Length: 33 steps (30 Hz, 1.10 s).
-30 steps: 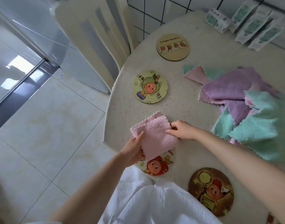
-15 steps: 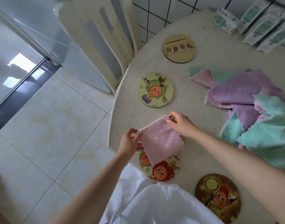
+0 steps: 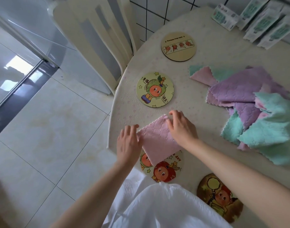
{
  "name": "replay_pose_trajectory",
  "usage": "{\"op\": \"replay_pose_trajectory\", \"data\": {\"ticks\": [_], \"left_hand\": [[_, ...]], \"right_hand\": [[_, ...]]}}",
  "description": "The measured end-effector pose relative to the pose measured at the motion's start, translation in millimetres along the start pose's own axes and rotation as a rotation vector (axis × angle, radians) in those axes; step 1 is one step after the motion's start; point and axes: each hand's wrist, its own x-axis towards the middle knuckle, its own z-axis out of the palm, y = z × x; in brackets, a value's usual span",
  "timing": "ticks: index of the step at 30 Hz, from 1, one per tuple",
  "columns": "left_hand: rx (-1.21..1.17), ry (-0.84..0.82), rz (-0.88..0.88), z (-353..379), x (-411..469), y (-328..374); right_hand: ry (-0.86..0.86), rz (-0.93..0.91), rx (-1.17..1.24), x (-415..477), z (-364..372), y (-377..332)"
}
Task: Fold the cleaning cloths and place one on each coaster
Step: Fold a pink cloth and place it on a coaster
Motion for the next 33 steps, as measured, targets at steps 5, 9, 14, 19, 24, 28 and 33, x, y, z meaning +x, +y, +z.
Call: {"op": "replay_pose_trajectory", "data": {"ticks": [5, 9, 14, 19, 24, 28, 33], "left_hand": [[0.157, -0.144, 0.536, 19, -14, 0], [0.172, -0.21, 0.542, 22, -18, -4], [0.128, -0.184, 0.453, 13, -17, -12], [-0.062, -0.069, 0.285, 5, -5, -14], [-0.141, -0.124, 0.062, -1, 16, -3], [-0.134, -0.294, -0.158, -6, 30, 11], [-0.122, -0.518, -0.352, -13, 46, 13]], "right_hand": [[0.08, -0.197, -0.239, -43, 19, 5], [0.059, -0.073, -0.211, -61, 29, 22], [0.118, 0.004, -0.234, -76, 27, 37], [0.123, 0.078, -0.204, -80, 24, 38], [0.045, 0.172, -0.002, -82, 25, 34], [-0.027, 0.302, 0.207, -76, 22, 32], [-0.173, 0.405, 0.311, -67, 14, 34]]}}
